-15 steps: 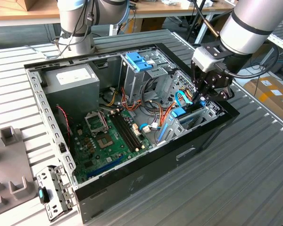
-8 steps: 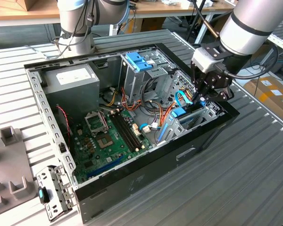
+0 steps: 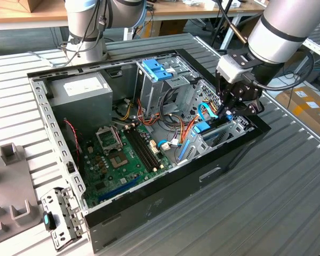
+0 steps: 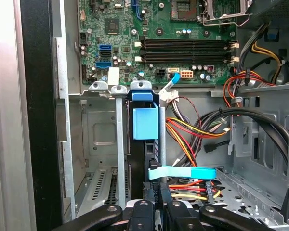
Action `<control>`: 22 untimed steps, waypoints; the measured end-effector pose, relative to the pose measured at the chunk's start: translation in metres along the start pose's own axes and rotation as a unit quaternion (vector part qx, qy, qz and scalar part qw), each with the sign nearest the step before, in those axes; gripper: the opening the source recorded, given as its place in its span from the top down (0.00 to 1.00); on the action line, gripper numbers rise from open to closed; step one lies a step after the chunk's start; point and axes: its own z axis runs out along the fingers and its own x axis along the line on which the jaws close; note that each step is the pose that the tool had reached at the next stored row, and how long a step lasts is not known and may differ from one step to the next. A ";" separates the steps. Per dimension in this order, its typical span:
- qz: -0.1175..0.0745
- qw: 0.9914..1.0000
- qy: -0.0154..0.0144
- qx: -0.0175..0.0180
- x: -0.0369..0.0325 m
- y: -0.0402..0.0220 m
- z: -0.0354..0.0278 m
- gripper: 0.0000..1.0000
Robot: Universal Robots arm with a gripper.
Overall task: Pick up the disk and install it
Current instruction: 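Insert the second disk wire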
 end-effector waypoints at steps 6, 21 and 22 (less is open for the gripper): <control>0.000 1.000 0.000 0.000 0.0003 0.0001 0.0010 0.84; 0.000 1.000 0.000 0.000 0.0008 0.0003 0.0051 0.84; 0.000 1.000 0.000 0.000 0.0008 0.0003 0.0052 0.84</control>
